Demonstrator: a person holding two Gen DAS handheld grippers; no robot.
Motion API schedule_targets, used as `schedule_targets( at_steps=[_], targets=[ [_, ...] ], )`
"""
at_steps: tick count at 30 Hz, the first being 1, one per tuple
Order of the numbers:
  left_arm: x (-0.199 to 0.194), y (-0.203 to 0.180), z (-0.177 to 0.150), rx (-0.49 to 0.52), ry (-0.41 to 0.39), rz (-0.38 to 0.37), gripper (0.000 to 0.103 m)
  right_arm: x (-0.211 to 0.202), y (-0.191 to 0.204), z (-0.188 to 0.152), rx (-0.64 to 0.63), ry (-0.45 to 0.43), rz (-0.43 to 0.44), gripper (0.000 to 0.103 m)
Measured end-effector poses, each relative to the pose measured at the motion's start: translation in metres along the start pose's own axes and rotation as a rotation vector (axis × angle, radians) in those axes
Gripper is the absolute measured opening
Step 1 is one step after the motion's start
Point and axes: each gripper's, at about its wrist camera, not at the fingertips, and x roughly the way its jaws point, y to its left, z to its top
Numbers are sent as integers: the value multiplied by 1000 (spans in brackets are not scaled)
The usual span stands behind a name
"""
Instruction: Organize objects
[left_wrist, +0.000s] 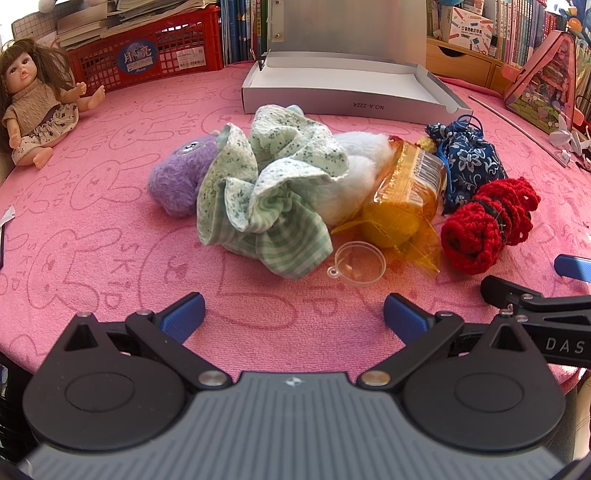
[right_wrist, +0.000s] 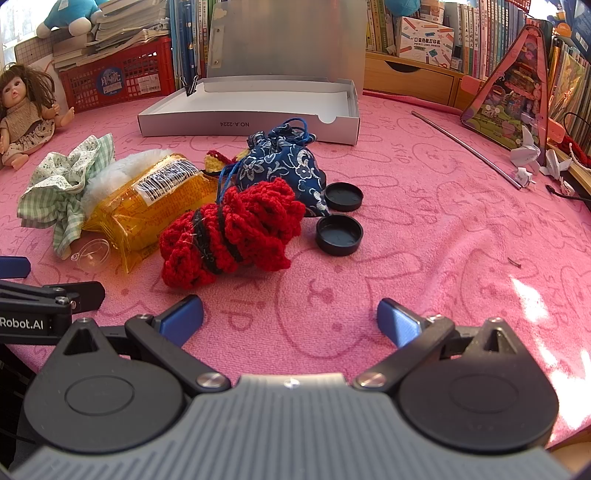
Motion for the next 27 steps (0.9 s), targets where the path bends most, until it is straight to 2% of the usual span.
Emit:
schedule_targets(
  at_steps=[23,27],
  targets=[
    [1,2,-4,13,-10,-11,103,1,-1,-3,7,-18,-5,103],
    [1,4,-3,15,-7,-16,103,-1,1,-2,10,-20,18,103]
  ],
)
